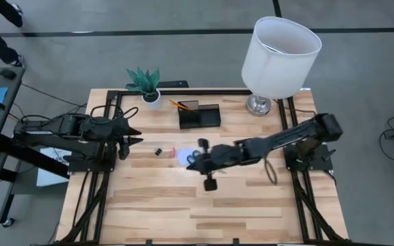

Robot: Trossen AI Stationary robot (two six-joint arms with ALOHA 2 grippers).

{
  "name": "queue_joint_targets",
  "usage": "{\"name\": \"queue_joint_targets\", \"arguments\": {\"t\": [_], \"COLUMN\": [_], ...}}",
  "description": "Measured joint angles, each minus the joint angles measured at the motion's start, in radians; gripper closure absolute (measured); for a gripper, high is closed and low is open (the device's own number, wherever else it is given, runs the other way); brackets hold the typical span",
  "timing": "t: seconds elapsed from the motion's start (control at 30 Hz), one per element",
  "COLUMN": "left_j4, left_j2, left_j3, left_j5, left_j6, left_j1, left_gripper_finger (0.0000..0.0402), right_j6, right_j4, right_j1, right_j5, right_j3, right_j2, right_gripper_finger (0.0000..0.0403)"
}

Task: Pick and place office supplies into organizer
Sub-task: Put the scissor into the desk organizer

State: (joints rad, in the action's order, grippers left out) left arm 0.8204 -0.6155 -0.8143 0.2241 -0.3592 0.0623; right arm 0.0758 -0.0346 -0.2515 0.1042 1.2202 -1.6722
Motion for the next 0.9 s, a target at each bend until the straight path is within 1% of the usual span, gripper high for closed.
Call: {"name": "queue_joint_targets", "arguments": {"t": [0.07, 0.17, 0.23, 0.3, 0.37, 0.43, 0.53, 0.7, 0.8, 0.9], "left_j4": [0.0, 0.0, 0.0, 0.0, 0.0, 0.0, 0.0, 0.0, 0.0, 0.0], "left_j2": [0.0, 0.0, 0.0, 0.0, 0.0, 0.0, 0.0, 0.0, 0.0, 0.0], "left_j3": [0.0, 0.0, 0.0, 0.0, 0.0, 0.0, 0.0, 0.0, 0.0, 0.0], "left_j5": [0.0, 0.0, 0.0, 0.0, 0.0, 0.0, 0.0, 0.0, 0.0, 0.0], "left_j6": [0.0, 0.0, 0.0, 0.0, 0.0, 0.0, 0.0, 0.0, 0.0, 0.0], "left_j1": [0.0, 0.0, 0.0, 0.0, 0.0, 0.0, 0.0, 0.0, 0.0, 0.0], "left_gripper_finger": [0.0276, 0.0276, 0.0276, 0.0276, 0.0276, 0.0276, 0.0276, 0.0276, 0.0276, 0.0276], "right_j6": [-0.068, -0.165, -0.234, -0.288, -0.318, -0.315, -0.314, -0.363, -0.406, -0.435], "right_j4": [0.104, 0.282, 0.367, 0.377, 0.387, 0.383, 0.395, 0.418, 0.375, 0.295], "right_j1": [-0.005, -0.039, -0.062, -0.08, -0.086, -0.094, -0.089, -0.048, -0.018, -0.008], "right_j5": [0.028, 0.14, 0.234, 0.312, 0.35, 0.37, 0.368, 0.364, 0.321, 0.313], "right_j3": [-0.12, -0.248, -0.3, -0.321, -0.32, -0.323, -0.306, -0.258, -0.222, -0.186], "right_j2": [0.051, 0.097, 0.098, 0.089, 0.056, 0.027, -0.03, -0.106, -0.131, -0.15], "right_gripper_finger": [0.0402, 0.0403, 0.0403, 0.0403, 0.0403, 0.0403, 0.0403, 0.0403, 0.0401, 0.039]}}
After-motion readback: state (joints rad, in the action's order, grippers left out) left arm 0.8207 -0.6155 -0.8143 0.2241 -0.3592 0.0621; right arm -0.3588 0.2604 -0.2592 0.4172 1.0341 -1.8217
